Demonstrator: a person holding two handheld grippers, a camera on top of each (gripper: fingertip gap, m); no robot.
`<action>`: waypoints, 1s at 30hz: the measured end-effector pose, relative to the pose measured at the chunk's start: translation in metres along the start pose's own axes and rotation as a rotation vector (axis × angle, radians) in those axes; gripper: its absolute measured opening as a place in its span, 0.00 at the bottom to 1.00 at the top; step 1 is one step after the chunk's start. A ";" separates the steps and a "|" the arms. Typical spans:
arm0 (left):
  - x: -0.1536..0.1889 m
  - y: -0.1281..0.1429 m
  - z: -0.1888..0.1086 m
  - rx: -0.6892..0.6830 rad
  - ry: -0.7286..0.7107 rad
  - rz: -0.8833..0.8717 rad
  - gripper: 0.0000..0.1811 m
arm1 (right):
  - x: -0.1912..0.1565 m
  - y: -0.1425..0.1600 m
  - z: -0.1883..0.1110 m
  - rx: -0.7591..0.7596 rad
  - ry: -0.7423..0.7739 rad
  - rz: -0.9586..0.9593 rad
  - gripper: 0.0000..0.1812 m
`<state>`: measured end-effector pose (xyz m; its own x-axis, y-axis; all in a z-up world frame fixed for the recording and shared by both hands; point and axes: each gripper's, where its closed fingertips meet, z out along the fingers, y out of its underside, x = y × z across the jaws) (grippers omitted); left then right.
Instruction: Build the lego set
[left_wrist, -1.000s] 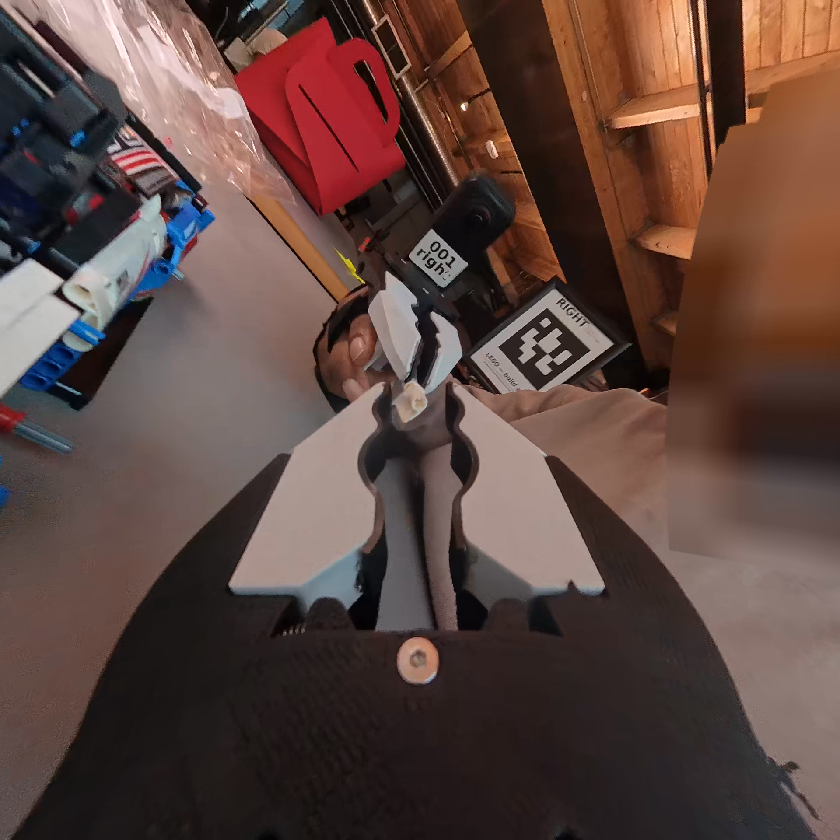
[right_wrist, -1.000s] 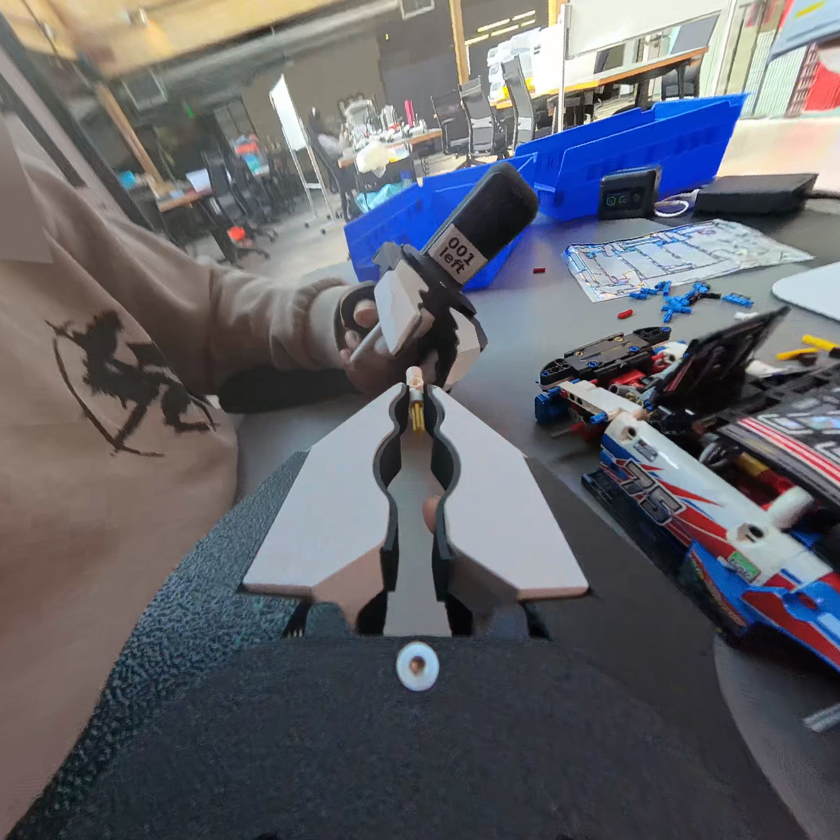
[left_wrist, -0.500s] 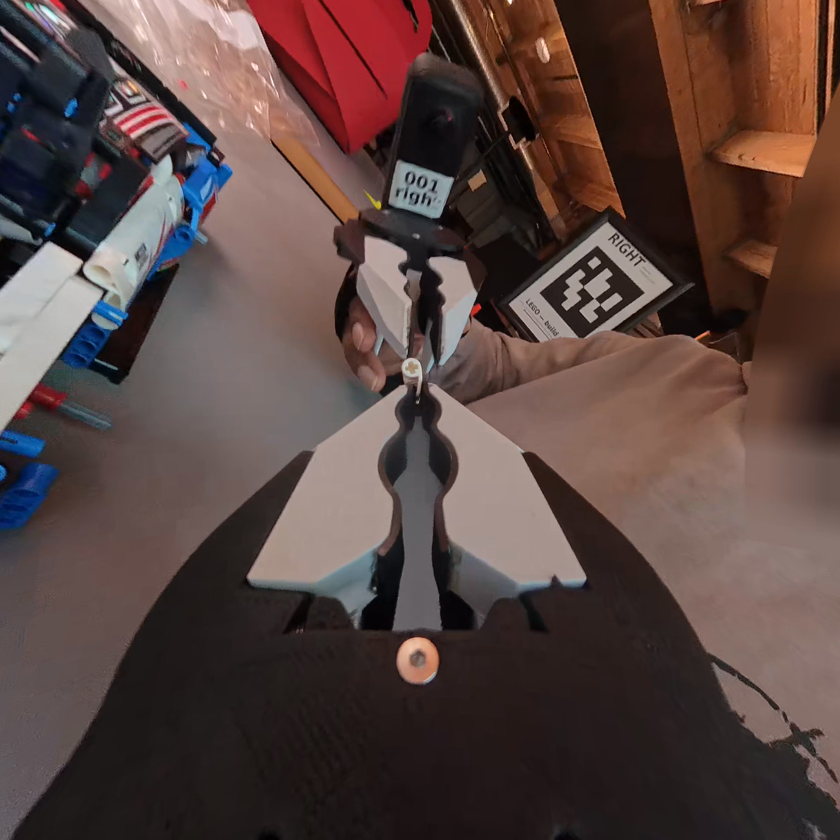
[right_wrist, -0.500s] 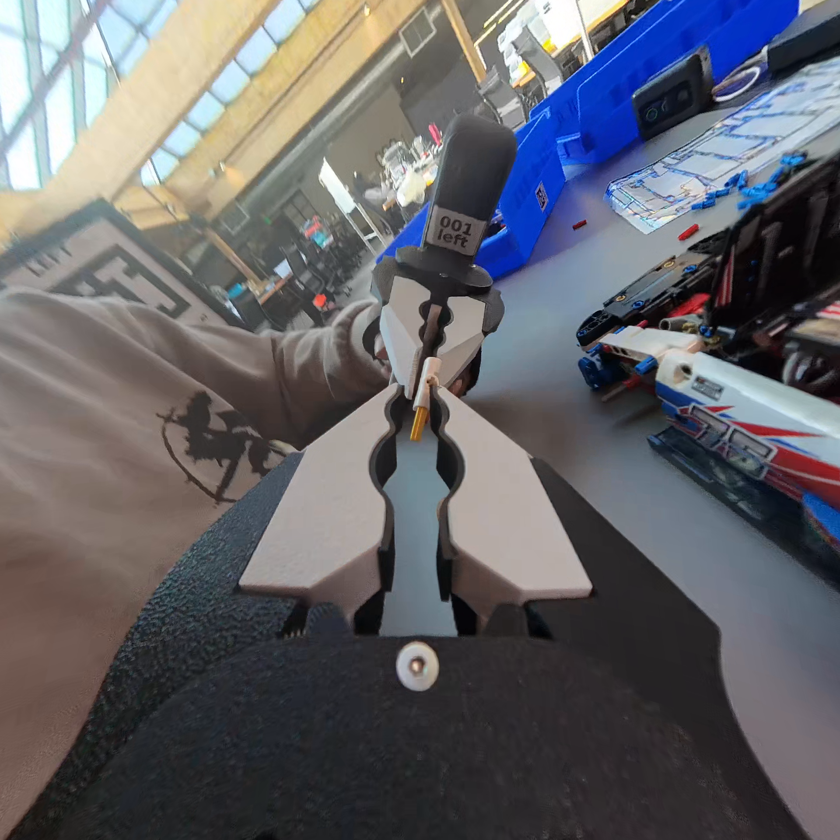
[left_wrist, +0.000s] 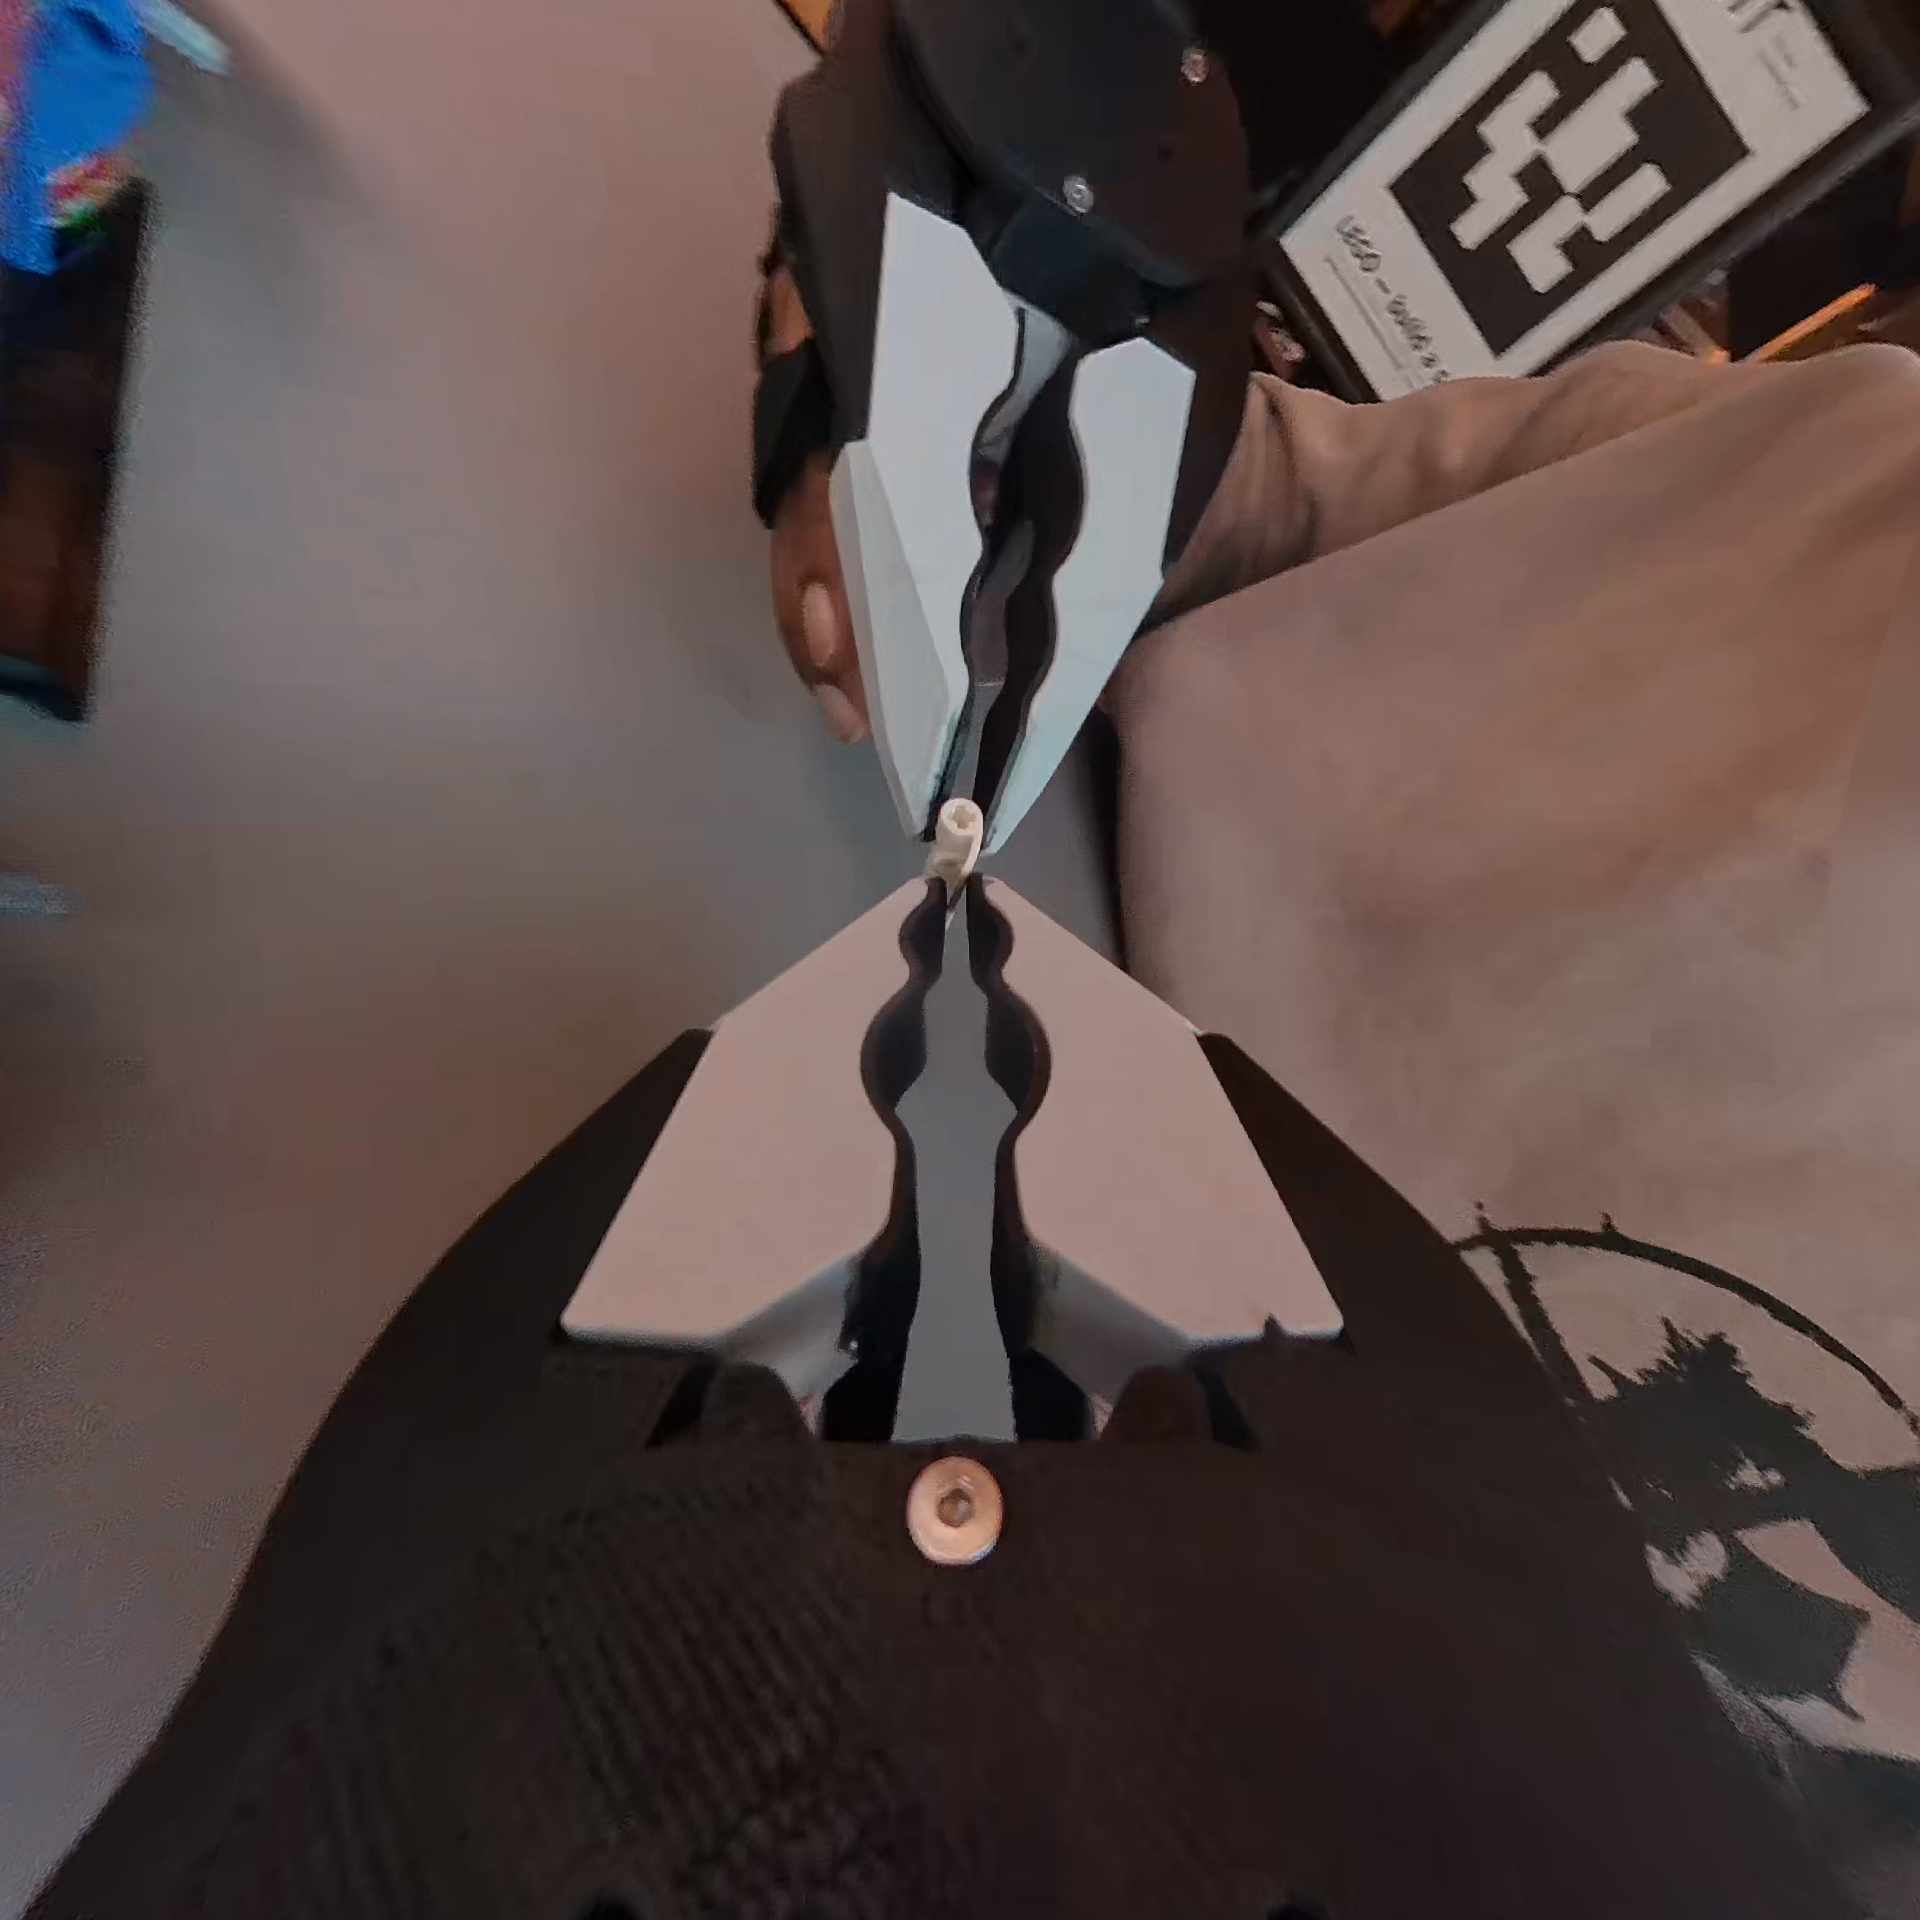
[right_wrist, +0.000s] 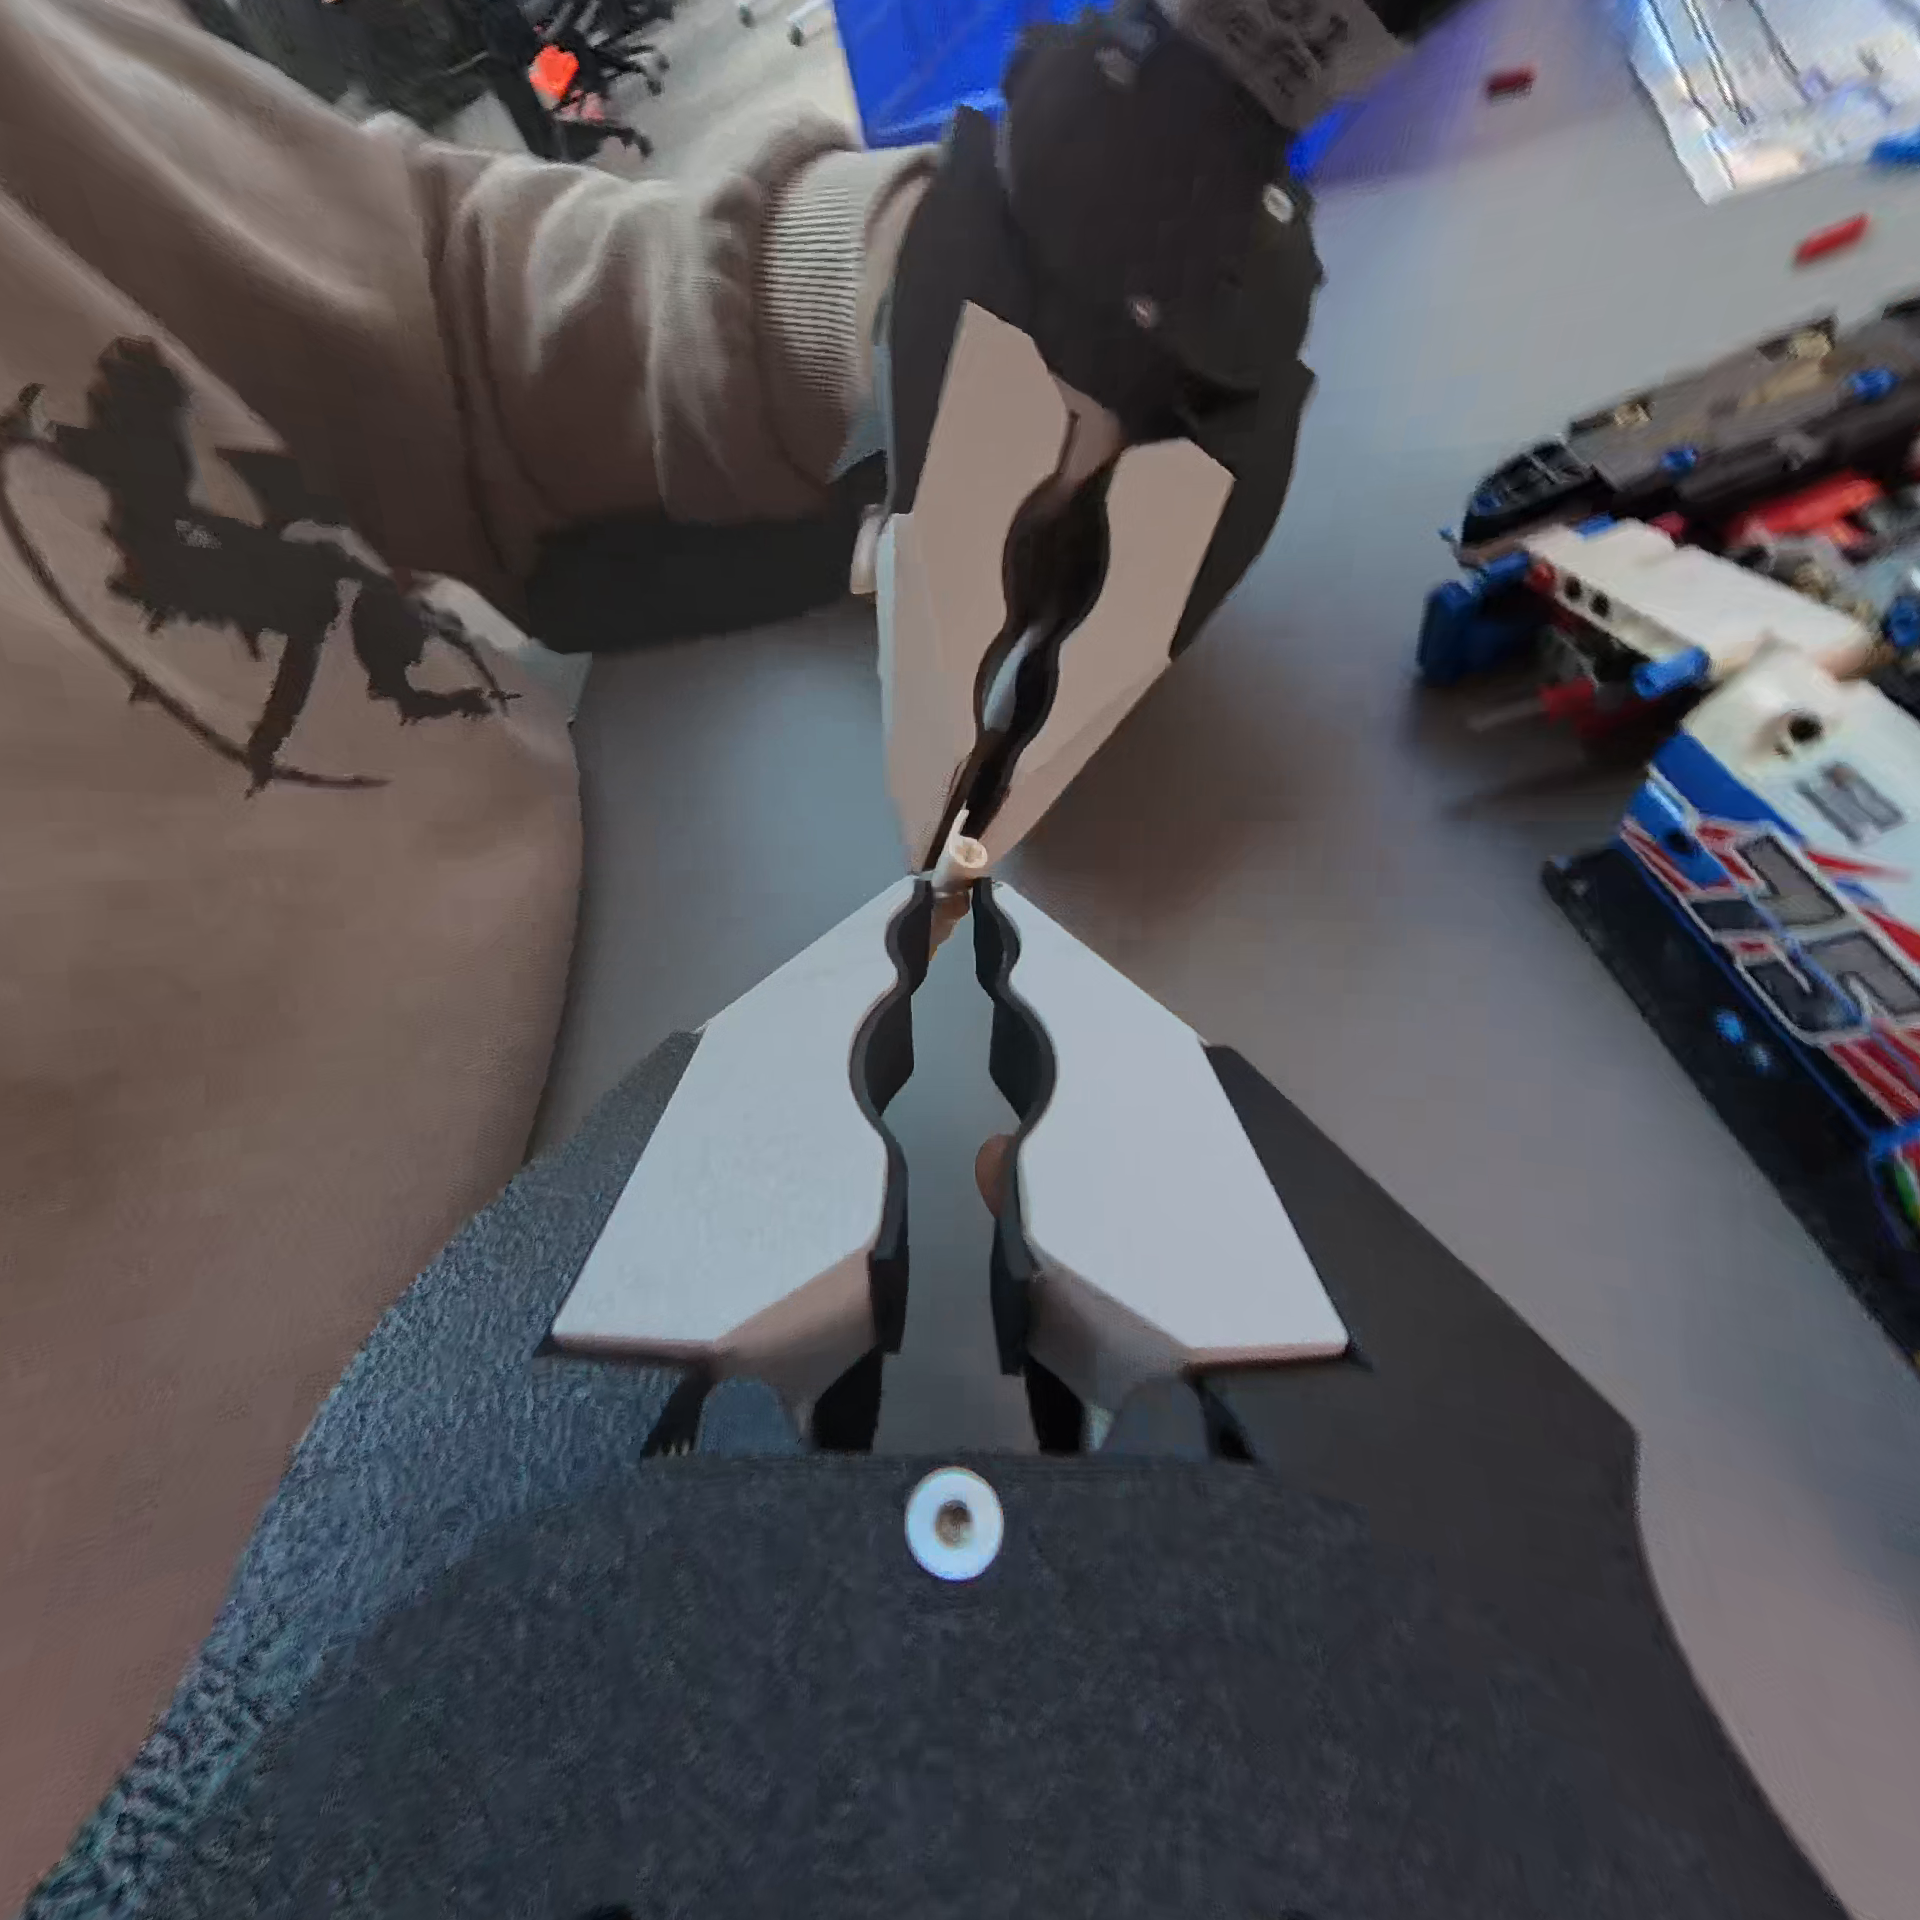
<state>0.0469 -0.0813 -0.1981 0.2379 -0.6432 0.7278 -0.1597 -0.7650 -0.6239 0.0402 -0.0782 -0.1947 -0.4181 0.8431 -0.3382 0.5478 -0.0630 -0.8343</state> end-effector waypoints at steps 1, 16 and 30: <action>-0.011 -0.002 -0.004 0.018 -0.065 -0.008 0.01 | 0.010 0.003 0.000 -0.007 0.028 0.103 0.03; -0.052 -0.024 0.002 0.004 -0.771 0.411 0.23 | 0.046 0.008 -0.003 0.040 0.181 0.401 0.03; -0.044 -0.015 -0.001 -0.035 -0.676 0.417 0.05 | 0.039 0.009 -0.006 0.034 0.108 0.383 0.03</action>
<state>0.0382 -0.0418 -0.2208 0.6801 -0.7264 0.0988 -0.3908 -0.4733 -0.7894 0.0334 -0.0426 -0.2130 -0.1086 0.8066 -0.5810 0.6241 -0.3996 -0.6714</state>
